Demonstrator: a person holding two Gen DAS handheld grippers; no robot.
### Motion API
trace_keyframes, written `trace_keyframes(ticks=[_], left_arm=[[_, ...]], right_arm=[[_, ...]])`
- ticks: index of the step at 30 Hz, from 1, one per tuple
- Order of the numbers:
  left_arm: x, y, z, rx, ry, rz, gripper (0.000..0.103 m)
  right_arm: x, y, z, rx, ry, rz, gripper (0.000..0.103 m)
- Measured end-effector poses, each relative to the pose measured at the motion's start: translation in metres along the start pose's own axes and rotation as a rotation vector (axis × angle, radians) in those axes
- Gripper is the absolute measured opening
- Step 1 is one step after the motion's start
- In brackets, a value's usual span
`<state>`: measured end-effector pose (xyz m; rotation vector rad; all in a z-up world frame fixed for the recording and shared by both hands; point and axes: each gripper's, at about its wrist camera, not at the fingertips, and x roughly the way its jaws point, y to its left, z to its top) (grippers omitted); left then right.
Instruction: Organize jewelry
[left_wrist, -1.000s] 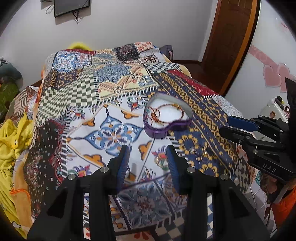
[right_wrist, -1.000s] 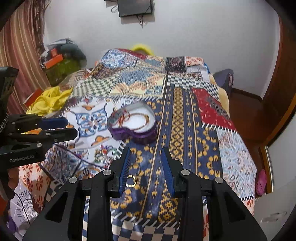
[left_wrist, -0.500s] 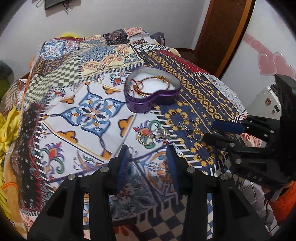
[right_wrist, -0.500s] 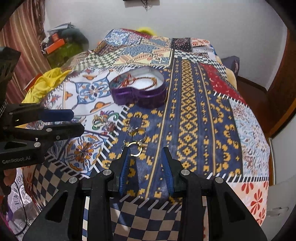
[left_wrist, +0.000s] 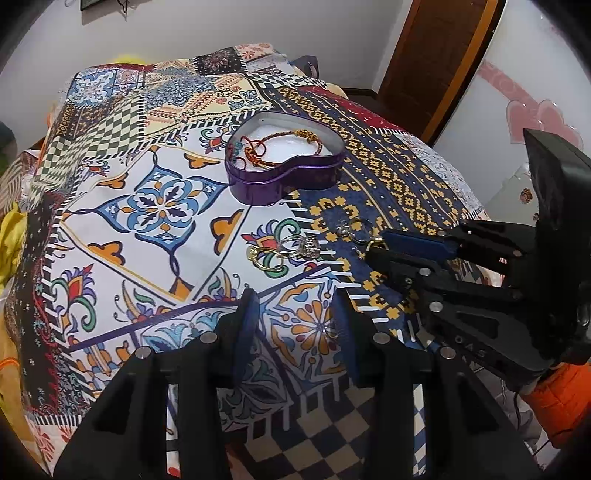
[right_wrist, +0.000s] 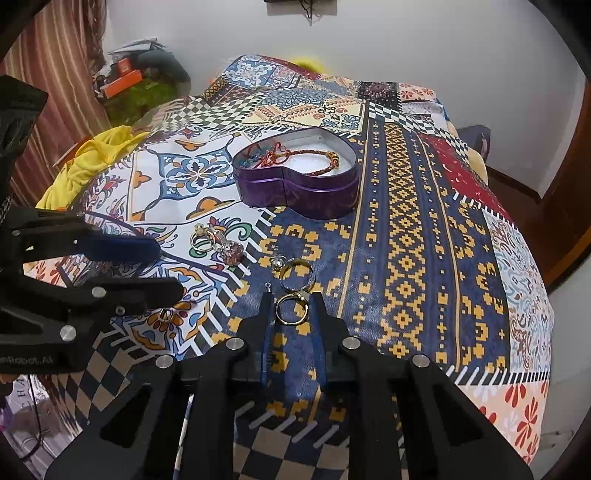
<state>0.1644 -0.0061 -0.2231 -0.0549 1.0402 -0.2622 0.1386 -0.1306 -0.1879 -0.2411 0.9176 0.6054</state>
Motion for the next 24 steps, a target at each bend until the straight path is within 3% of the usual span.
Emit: trace_keyframes(ticks=[18,21,24], left_arm=[[0.019,-0.006,0.021,-0.04,0.0,-0.054,0.041],[0.022,-0.009,0.024,-0.035,-0.007,-0.037,0.041],[0.027,-0.011,0.026,-0.022,-0.015,0.024,0.034]], right_arm=[[-0.017,-0.025,0.009,0.084,-0.058,-0.015,0.016],[-0.018,-0.025,0.009,0.088,-0.064,-0.014,0.016],[-0.018,-0.025,0.01,0.091,-0.066,-0.011,0.016]])
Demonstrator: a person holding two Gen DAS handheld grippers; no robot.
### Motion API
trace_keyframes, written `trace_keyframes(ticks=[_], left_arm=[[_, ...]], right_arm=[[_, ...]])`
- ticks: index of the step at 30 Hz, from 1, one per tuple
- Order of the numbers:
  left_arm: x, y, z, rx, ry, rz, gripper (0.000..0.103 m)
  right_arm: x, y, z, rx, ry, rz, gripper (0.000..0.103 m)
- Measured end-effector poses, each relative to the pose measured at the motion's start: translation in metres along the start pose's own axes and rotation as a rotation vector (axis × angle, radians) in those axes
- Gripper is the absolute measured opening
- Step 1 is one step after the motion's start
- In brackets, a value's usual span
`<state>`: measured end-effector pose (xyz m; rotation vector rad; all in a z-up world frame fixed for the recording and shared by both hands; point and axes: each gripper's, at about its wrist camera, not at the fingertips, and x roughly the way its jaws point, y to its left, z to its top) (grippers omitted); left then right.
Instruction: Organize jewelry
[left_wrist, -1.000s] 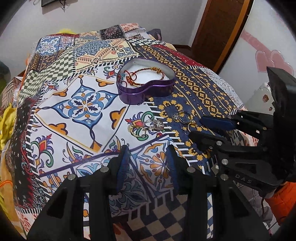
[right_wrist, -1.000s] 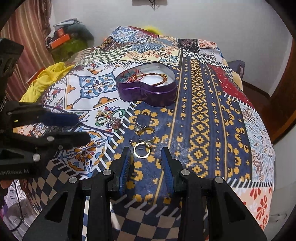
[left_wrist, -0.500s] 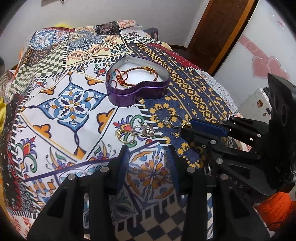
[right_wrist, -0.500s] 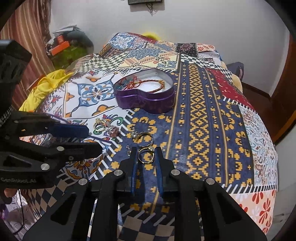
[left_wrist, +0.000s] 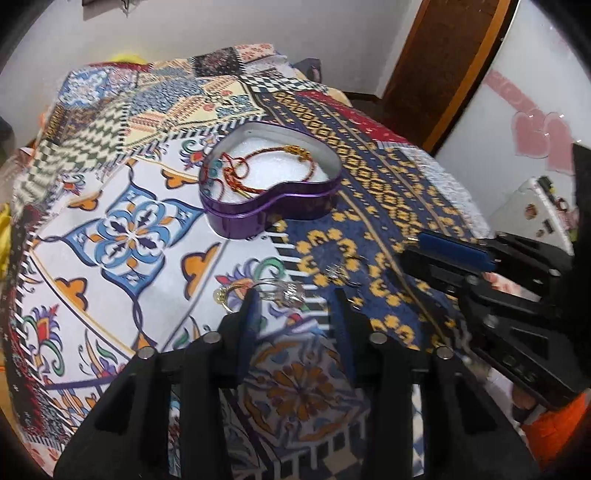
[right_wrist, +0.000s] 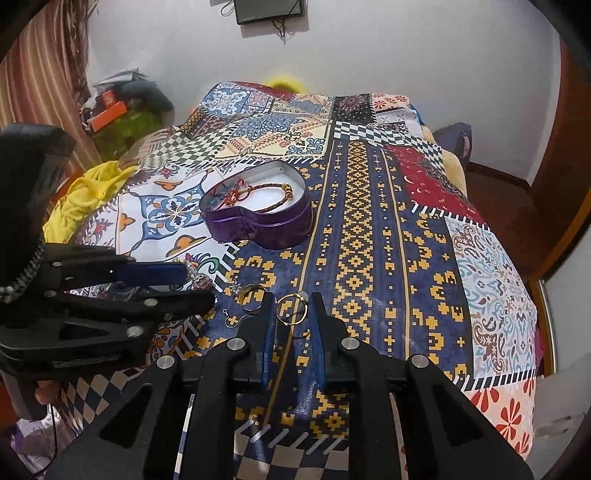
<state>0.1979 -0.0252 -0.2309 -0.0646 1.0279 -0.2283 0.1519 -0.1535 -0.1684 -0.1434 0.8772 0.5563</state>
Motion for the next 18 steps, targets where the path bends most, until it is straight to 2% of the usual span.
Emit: trace_keyframes(ticks=[2,4,18], left_arm=[[0.003,-0.001,0.0,0.009,-0.008,0.029,0.027],[0.003,-0.001,-0.001,0.015,-0.011,0.037,0.012],[-0.026,0.008,0.0,-0.001,-0.07,0.013,0.012]], right_arm=[[0.0,0.0,0.001,0.003,-0.002,0.002,0.016],[-0.001,-0.001,0.001,0.004,-0.005,0.003,0.016],[-0.012,0.0,0.011,0.007,-0.042,-0.001,0.016]])
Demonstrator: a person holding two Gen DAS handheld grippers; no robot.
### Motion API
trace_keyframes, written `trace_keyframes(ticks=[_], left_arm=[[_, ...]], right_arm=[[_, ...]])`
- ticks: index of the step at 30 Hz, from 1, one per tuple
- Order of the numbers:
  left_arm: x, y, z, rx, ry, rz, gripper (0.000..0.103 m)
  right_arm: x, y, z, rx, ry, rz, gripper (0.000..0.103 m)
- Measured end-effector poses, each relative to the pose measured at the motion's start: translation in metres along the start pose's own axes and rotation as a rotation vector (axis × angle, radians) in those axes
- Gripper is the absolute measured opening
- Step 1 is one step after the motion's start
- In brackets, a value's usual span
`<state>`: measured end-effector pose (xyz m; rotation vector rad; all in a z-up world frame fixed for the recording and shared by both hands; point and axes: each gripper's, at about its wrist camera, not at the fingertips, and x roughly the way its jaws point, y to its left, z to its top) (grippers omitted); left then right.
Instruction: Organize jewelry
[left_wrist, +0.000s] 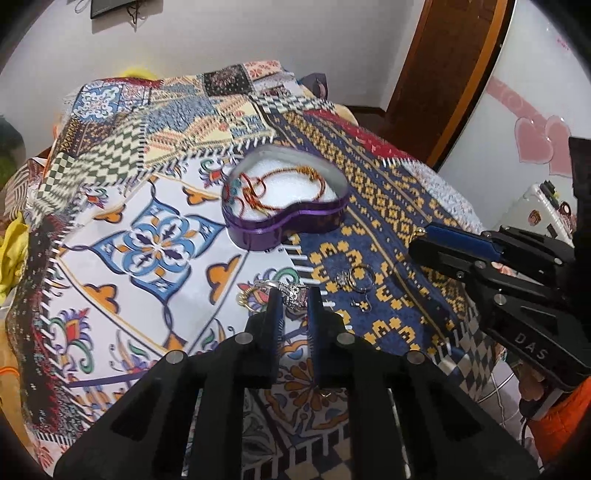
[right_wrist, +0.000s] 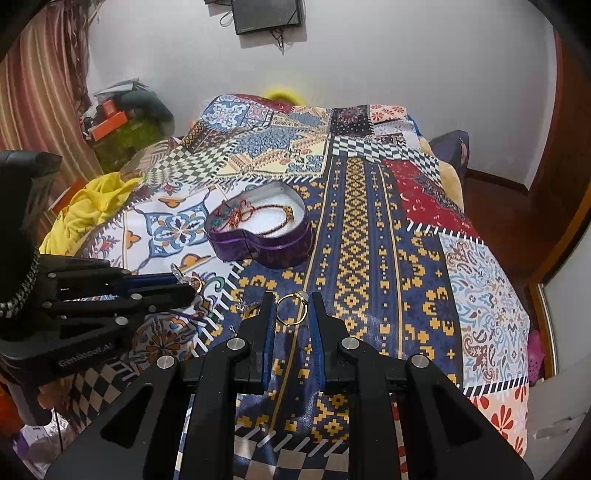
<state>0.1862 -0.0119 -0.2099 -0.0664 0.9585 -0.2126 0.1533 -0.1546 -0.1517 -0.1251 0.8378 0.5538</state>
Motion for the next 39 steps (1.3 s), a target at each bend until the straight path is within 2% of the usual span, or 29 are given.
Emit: trace_keyframes(ticks=[11,21,30,39], left_arm=[[-0.043,0.007,0.022,-0.006,-0.118,0.001,0.012],[-0.064,0.01,0.042,0.001,-0.202,0.009,0.012],[-0.054,0.016,0.055,0.006,-0.207,0.031,0.012],[-0.025,0.022,0.06,0.017,-0.152,0.039,0.012]], right_arm=[[-0.013,0.007,0.022,-0.014,-0.062,-0.002,0.016],[-0.022,0.012,0.042,-0.019,-0.128,0.011,0.016],[-0.012,0.014,0.057,-0.014,-0.151,0.024,0.016],[0.027,0.008,0.062,-0.024,-0.064,0.031,0.016]])
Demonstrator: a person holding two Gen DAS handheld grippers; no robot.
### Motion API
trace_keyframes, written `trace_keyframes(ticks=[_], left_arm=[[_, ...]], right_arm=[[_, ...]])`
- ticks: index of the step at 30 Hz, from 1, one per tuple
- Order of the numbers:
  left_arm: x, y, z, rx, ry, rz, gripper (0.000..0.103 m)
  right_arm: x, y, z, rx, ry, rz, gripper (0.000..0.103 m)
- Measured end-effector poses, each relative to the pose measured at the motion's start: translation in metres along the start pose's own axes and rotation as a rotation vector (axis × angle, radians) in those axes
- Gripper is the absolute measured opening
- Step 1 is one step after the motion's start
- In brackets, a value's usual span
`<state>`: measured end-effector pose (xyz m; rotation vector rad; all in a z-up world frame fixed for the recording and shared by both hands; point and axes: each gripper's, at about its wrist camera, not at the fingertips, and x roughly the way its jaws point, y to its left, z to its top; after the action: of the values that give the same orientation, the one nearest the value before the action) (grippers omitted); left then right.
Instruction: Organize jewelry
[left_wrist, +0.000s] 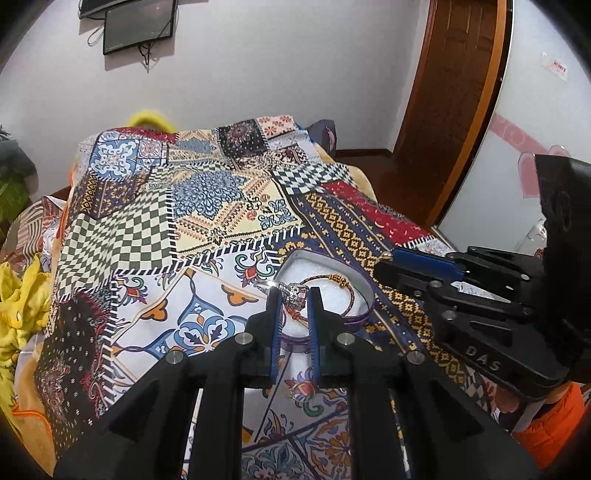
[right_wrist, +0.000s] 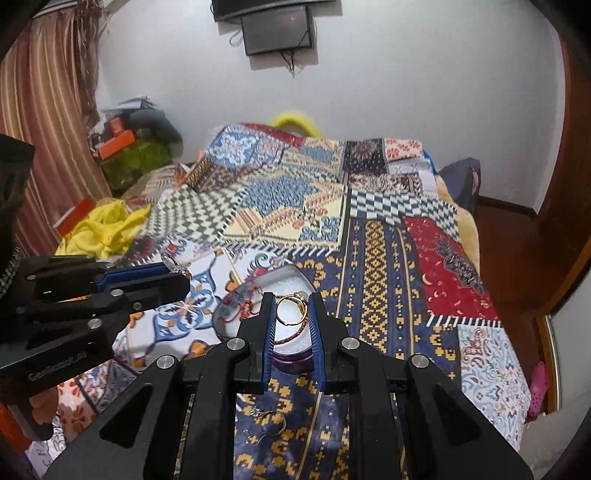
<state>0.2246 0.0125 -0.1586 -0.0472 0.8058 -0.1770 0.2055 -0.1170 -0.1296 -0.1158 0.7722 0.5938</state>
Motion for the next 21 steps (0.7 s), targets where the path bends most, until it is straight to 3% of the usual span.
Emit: trace_keyframes(ticks=[9,21], left_arm=[[0.037,0.002,0.002,0.002,0.082,-0.049,0.012],[0.056,-0.001,0.001,0.032,0.127,-0.065,0.012]], right_arm=[[0.02,-0.006,-0.003,-0.015,0.057,-0.012,0.016],[0.03,-0.008,0.0,-0.041,0.079,-0.001,0.016]])
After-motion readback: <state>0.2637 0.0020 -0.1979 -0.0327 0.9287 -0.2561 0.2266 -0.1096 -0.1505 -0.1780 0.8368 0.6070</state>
